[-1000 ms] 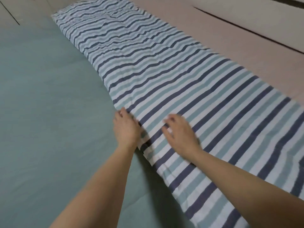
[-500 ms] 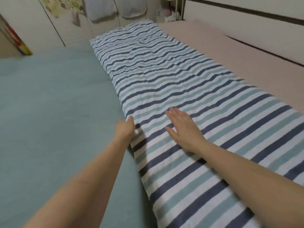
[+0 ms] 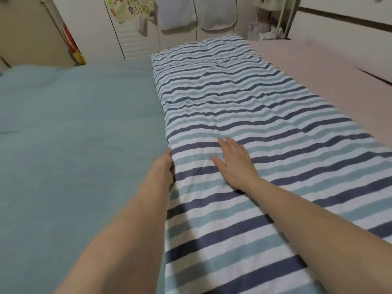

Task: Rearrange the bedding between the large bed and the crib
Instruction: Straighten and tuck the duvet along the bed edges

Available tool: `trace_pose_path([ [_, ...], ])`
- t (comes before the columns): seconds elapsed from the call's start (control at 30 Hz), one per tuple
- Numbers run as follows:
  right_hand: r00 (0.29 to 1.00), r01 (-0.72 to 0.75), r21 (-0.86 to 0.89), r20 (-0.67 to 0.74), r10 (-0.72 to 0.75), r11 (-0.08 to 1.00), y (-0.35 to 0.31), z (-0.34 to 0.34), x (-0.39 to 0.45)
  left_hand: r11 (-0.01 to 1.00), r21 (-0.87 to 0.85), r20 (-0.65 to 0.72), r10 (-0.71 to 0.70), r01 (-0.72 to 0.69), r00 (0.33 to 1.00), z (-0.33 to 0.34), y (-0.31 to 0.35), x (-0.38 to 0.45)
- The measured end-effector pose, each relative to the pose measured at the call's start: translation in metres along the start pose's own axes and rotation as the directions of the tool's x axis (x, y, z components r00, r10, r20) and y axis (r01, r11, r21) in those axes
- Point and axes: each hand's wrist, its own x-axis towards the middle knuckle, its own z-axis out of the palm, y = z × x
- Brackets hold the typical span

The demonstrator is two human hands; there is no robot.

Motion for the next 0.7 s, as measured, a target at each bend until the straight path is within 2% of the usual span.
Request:
trace_pose_path([
  [0.03, 0.999, 0.005, 0.022, -0.035, -0.004, 1.000, -0.003, 0.006, 0.005, 0.992, -0.031, 0.000, 0.121, -0.121, 0.993, 0.002, 0.006, 0.004],
  [0.07, 0.996, -0.003, 0.056, -0.091, 0.008, 0.998, -0.006, 0.010, 0.008, 0.954, 0.007, -0.062, 0.298, -0.298, 0.953, 0.003, 0.012, 0.001],
  [0.1, 0.990, -0.015, 0.087, -0.137, 0.027, 0.996, -0.008, 0.015, 0.010, 0.884, 0.098, -0.126, 0.466, -0.457, 0.876, 0.001, 0.016, -0.004],
  [0.13, 0.989, -0.022, 0.095, -0.144, 0.036, 0.995, -0.009, 0.019, 0.011, 0.815, 0.218, -0.168, 0.573, -0.537, 0.802, -0.006, 0.014, -0.005],
  [0.17, 0.995, -0.009, 0.068, -0.100, 0.015, 0.998, -0.008, 0.020, 0.010, 0.770, 0.349, -0.202, 0.618, -0.534, 0.759, -0.014, 0.007, 0.000],
  [0.2, 1.000, 0.021, 0.006, -0.014, -0.021, 1.000, -0.009, 0.021, 0.011, 0.758, 0.462, -0.243, 0.607, -0.460, 0.757, -0.023, -0.001, 0.008],
  [0.27, 0.992, 0.096, -0.107, 0.094, -0.086, 0.990, -0.007, 0.023, 0.016, 0.742, 0.617, -0.255, 0.504, -0.262, 0.825, -0.038, -0.019, 0.027],
  [0.3, 0.993, 0.103, -0.119, 0.065, -0.096, 0.988, -0.008, 0.022, 0.019, 0.710, 0.673, -0.230, 0.467, -0.207, 0.854, -0.045, -0.022, 0.030],
  [0.37, 0.995, 0.021, -0.158, -0.097, -0.037, 0.987, 0.000, 0.013, 0.033, 0.642, 0.733, -0.174, 0.494, -0.223, 0.852, -0.039, -0.016, 0.028],
  [0.4, 0.984, -0.072, -0.209, -0.177, 0.034, 0.975, 0.007, 0.011, 0.040, 0.588, 0.773, -0.145, 0.531, -0.239, 0.835, -0.036, -0.014, 0.024],
  [0.47, 0.912, -0.358, -0.218, -0.290, 0.290, 0.908, 0.029, 0.003, 0.049, 0.423, 0.864, -0.048, 0.610, -0.273, 0.791, -0.033, -0.016, 0.020],
  [0.5, 0.848, -0.502, -0.143, -0.271, 0.455, 0.853, 0.040, -0.001, 0.051, 0.374, 0.881, -0.009, 0.625, -0.290, 0.781, -0.036, -0.018, 0.020],
  [0.53, 0.789, -0.603, -0.052, -0.187, 0.586, 0.796, 0.047, -0.003, 0.051, 0.352, 0.885, 0.018, 0.628, -0.305, 0.778, -0.040, -0.020, 0.020],
  [0.57, 0.784, -0.618, -0.012, -0.086, 0.615, 0.786, 0.045, 0.000, 0.050, 0.324, 0.889, 0.049, 0.634, -0.323, 0.772, -0.045, -0.022, 0.023],
  [0.6, 0.845, -0.535, -0.010, -0.019, 0.535, 0.845, 0.036, 0.006, 0.049, 0.276, 0.900, 0.091, 0.639, -0.337, 0.764, -0.049, -0.022, 0.027],
  [0.63, 0.933, -0.359, -0.020, 0.022, 0.359, 0.933, 0.023, 0.016, 0.046, 0.232, 0.913, 0.120, 0.635, -0.336, 0.763, -0.051, -0.023, 0.030],
  [0.67, 0.992, -0.108, 0.009, 0.062, 0.108, 0.994, 0.003, 0.025, 0.041, 0.202, 0.923, 0.130, 0.638, -0.328, 0.759, -0.052, -0.022, 0.033],
  [0.7, 0.984, 0.127, 0.063, 0.116, -0.134, 0.990, -0.017, 0.031, 0.032, 0.190, 0.935, 0.112, 0.644, -0.300, 0.757, -0.051, -0.021, 0.033],
])
